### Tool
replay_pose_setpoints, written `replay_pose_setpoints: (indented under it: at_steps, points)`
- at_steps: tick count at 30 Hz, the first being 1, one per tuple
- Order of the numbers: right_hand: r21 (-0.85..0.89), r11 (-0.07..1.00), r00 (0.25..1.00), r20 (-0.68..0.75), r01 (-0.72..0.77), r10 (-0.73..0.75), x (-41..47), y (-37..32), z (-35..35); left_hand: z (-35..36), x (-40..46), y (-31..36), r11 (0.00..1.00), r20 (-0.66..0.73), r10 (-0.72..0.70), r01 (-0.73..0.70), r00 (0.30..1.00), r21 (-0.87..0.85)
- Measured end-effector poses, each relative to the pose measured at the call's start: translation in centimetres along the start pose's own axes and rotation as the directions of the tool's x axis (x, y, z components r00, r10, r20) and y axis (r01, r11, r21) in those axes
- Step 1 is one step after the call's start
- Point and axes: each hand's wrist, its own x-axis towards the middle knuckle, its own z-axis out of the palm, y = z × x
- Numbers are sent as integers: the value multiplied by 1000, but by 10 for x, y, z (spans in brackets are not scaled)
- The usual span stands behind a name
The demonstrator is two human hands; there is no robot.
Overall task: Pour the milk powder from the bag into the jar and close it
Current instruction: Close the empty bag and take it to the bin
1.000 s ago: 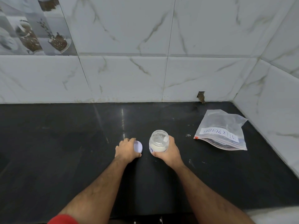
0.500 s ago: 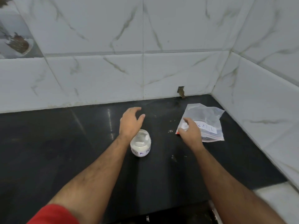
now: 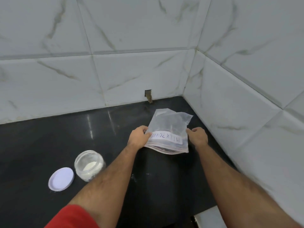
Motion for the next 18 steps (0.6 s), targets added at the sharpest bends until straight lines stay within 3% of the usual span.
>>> replay_pose_setpoints:
  at_steps: [5, 11, 18]
  points:
    - [260, 941, 957, 245, -219, 155, 37, 2, 16, 27, 24, 0, 993, 100, -83, 74, 991, 89]
    - [347, 908, 951, 274, -235, 141, 53, 7, 21, 39, 33, 2, 983, 31, -116, 111, 993, 148]
    - [571, 793, 919, 393, -215, -34, 28, 4, -11, 20, 30, 17, 988, -161, -137, 123, 977, -91]
